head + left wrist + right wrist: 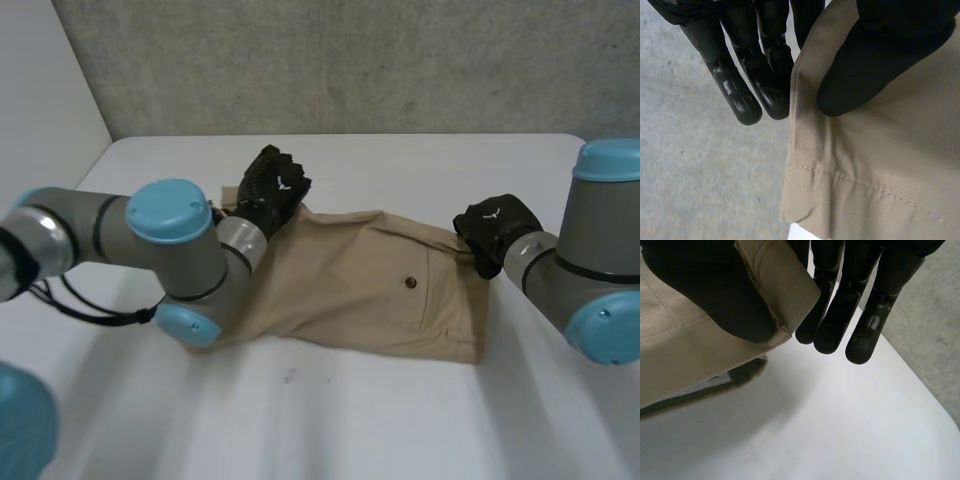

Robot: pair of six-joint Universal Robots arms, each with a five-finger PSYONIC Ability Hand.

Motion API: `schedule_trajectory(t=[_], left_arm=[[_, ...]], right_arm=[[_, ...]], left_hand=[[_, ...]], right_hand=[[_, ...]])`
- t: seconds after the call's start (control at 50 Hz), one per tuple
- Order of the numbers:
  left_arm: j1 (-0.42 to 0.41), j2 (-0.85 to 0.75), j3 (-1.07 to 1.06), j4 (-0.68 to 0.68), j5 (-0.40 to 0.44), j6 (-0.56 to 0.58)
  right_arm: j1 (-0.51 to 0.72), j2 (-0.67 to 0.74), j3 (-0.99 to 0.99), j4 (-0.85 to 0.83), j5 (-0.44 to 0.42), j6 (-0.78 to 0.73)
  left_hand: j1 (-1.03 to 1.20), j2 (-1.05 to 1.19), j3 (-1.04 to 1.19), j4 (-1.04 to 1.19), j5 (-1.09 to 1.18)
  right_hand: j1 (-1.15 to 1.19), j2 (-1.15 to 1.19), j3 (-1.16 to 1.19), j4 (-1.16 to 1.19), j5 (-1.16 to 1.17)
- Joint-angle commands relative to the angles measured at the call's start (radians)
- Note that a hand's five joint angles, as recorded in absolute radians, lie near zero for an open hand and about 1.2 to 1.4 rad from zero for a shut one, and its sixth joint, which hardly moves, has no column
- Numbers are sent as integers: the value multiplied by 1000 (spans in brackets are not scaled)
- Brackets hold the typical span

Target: Fold the shorts.

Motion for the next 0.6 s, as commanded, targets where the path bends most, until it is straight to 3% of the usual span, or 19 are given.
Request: schedule_trajectory(t=[0.02, 0.24, 0.34, 0.38, 0.4, 0.42, 0.44, 0.46, 0.48, 0.54, 0.6], left_arm=[[8, -129, 119, 46, 69, -2], [74, -316, 331, 195, 89, -2], [74, -299, 281, 192, 142, -9], [74, -281, 244, 196, 161, -19], [72, -255, 203, 204, 176, -29], [72, -254, 202, 204, 176, -29], [72, -235, 176, 207, 184, -40], [66, -181, 131, 221, 190, -72], [62, -167, 122, 232, 190, -80], [49, -132, 106, 273, 187, -97], [42, -101, 96, 301, 178, -103]], right_arm=[[1, 68, -38, -74, 25, -6], [29, 185, -101, -145, 46, -22], [34, 185, -98, -186, 62, -26], [34, 182, -103, -200, 62, -26], [34, 180, -106, -200, 62, -25], [34, 177, -109, -201, 63, -25], [34, 170, -123, -203, 65, -22], [32, 162, -135, -204, 66, -20], [34, 153, -147, -206, 73, -19], [34, 83, -190, -204, 97, -6], [32, 22, -192, -204, 99, -3]], left_hand=[[254, 196, 201, 197, 221], [254, 196, 201, 197, 221], [254, 196, 201, 197, 221], [86, 27, 32, 28, 52], [-162, -221, -216, -220, -196], [-165, -223, -218, -222, -198], [-322, -380, -375, -379, -355], [-582, -640, -635, -640, -615], [-695, -753, -748, -753, -729], [-963, -1021, -1016, -1020, -996], [-961, -1019, -1014, -1018, -994]], right_hand=[[431, 228, 215, 204, 227], [431, 228, 215, 204, 227], [431, 228, 215, 204, 227], [431, 228, 215, 204, 227], [261, 58, 44, 34, 57], [65, -139, -152, -162, -140], [-321, -525, -538, -548, -525], [-546, -749, -762, -773, -750], [-746, -949, -962, -973, -950], [-790, -994, -1007, -1017, -995], [-790, -994, -1007, -1017, -995]])
